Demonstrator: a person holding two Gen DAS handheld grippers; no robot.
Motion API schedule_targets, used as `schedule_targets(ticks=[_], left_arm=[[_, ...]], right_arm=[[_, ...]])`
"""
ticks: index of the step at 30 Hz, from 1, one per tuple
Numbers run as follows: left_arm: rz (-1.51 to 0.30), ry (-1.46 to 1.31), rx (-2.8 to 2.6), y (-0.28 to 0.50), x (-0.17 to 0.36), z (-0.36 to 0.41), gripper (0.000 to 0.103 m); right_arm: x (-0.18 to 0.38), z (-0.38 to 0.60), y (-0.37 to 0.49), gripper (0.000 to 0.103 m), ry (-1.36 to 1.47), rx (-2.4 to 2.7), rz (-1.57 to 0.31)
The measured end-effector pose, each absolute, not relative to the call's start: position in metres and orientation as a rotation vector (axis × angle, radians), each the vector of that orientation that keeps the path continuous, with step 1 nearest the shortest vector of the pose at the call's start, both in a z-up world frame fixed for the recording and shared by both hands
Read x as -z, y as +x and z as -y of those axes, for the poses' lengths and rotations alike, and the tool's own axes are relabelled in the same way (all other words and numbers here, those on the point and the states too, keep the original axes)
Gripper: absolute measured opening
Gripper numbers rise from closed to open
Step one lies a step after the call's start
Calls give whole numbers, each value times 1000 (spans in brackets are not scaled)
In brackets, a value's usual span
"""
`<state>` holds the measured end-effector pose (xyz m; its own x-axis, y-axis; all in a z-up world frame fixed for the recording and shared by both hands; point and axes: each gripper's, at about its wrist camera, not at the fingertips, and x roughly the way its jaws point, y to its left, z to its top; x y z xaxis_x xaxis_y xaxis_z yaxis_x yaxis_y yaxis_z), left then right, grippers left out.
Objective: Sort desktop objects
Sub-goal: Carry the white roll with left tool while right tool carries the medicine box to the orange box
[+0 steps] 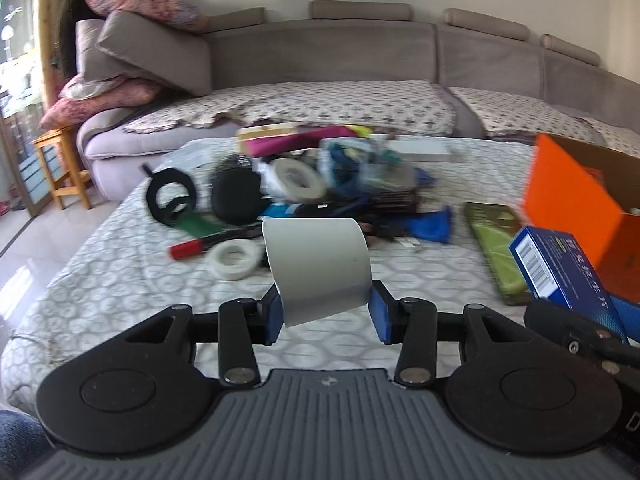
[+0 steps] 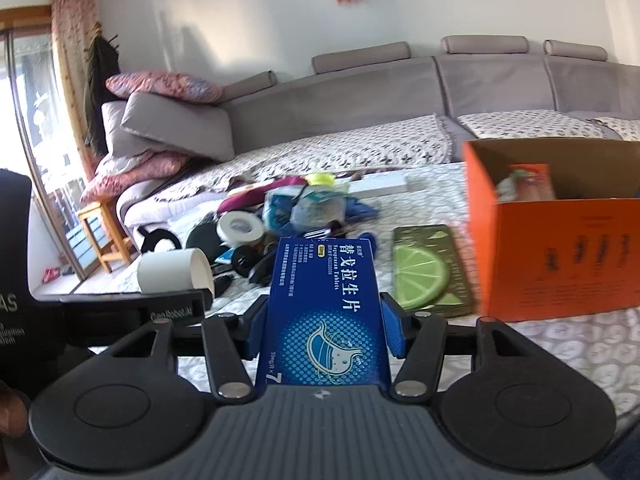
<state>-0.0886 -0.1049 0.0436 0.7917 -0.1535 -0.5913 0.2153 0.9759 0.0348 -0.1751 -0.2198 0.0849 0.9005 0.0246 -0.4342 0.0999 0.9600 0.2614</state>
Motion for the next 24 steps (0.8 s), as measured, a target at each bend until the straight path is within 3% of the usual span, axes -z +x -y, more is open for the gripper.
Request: schedule_targets(ticks=[24], left_arm=[[-586,189,559,-128,-46,223,43]], right_arm=[[-83,317,-247,55,334,350,-412]])
